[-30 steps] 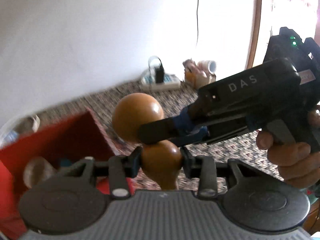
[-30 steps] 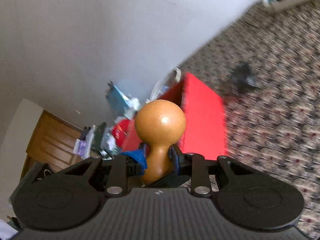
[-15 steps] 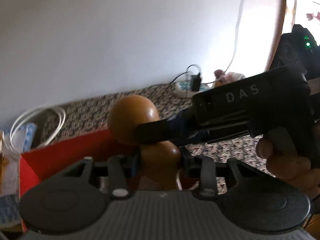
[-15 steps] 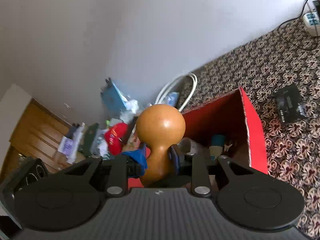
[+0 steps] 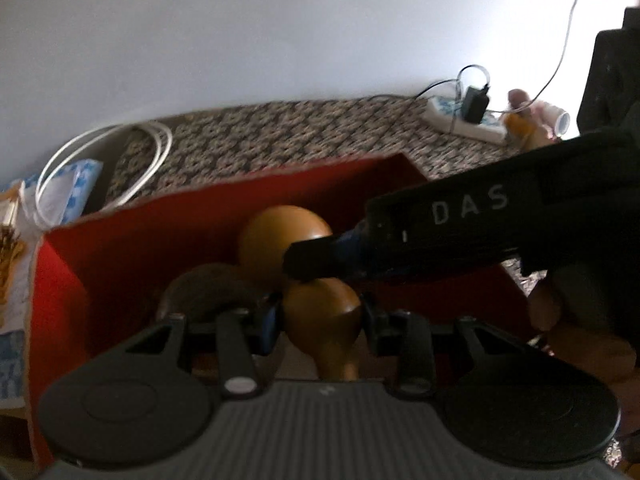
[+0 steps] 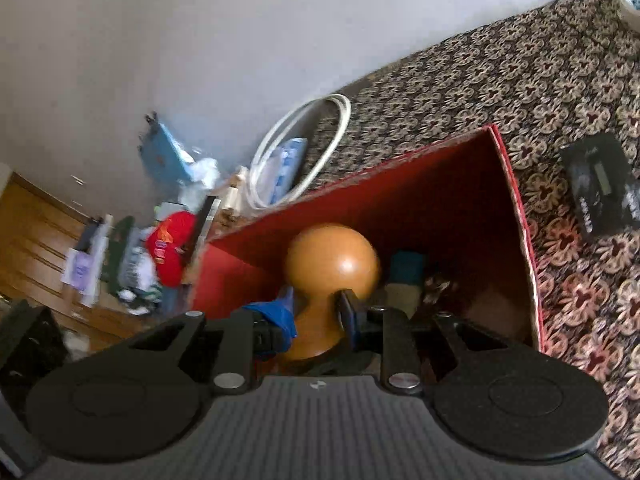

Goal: Organize rigid objects
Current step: 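Lower the gourd into the red box and open the right gripper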

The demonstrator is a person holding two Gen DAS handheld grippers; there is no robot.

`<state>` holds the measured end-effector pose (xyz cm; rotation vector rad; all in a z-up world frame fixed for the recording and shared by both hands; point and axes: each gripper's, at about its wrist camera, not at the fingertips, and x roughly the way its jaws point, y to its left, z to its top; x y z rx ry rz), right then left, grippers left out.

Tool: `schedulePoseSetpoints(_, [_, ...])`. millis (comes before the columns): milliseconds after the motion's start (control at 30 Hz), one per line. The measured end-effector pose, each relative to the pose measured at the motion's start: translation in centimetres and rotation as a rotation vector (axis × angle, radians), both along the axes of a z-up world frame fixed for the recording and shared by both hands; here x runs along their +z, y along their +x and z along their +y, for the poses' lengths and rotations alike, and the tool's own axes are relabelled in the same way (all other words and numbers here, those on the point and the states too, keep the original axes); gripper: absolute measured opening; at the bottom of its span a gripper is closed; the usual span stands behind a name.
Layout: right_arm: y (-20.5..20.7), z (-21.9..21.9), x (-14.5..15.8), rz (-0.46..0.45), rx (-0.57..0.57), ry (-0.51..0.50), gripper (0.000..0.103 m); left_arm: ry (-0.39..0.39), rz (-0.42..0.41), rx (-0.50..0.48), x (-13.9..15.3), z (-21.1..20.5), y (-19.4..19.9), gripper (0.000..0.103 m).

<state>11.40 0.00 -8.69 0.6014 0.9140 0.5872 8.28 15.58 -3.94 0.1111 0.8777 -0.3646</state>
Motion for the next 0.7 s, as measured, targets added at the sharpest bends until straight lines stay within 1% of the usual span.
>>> schedulePoseSetpoints(67, [0.5, 0.5, -0.3, 0.013, 0.005, -0.042, 0.008, 0.006, 0.012, 0.020, -0.4, 0.4, 0.2, 0.039])
schedulePoseSetpoints(167, [1.1, 1.3, -1.0, 0.041, 0.028, -0.076, 0.008, 0.025, 0.032, 0.046, -1.1, 1.0, 0.5, 0.039])
schedulePoseSetpoints(233, [1.2, 1.5, -1.4, 0.043, 0.035, -0.076, 0.008, 0.033, 0.045, 0.060, -1.6, 1.3, 0.4, 0.041])
schedulePoseSetpoints(300, [1.2, 1.5, -1.9, 0.046, 0.034, -0.070, 0.008, 0.032, 0.061, 0.070, -2.0, 1.5, 0.4, 0.040])
schedulePoseSetpoints(333, [1.3, 1.5, -2.2, 0.048, 0.028, -0.077, 0.008, 0.033, 0.050, 0.071, -1.8, 1.5, 0.2, 0.043])
schedulePoseSetpoints(433, [0.7, 2.2, -2.0, -0.005, 0.030, -0.137, 0.008, 0.065, 0.035, 0.078, -1.9, 1.2, 0.0, 0.045])
schedulePoseSetpoints(567, [0.4, 1.5, -1.9, -0.024, -0.007, -0.123, 0.008, 0.074, 0.024, 0.091, -1.9, 1.2, 0.0, 0.047])
schedulePoseSetpoints(700, [-0.6, 1.2, -1.1, -0.080, -0.050, -0.171, 0.008, 0.091, 0.016, 0.104, -2.0, 1.0, 0.0, 0.049])
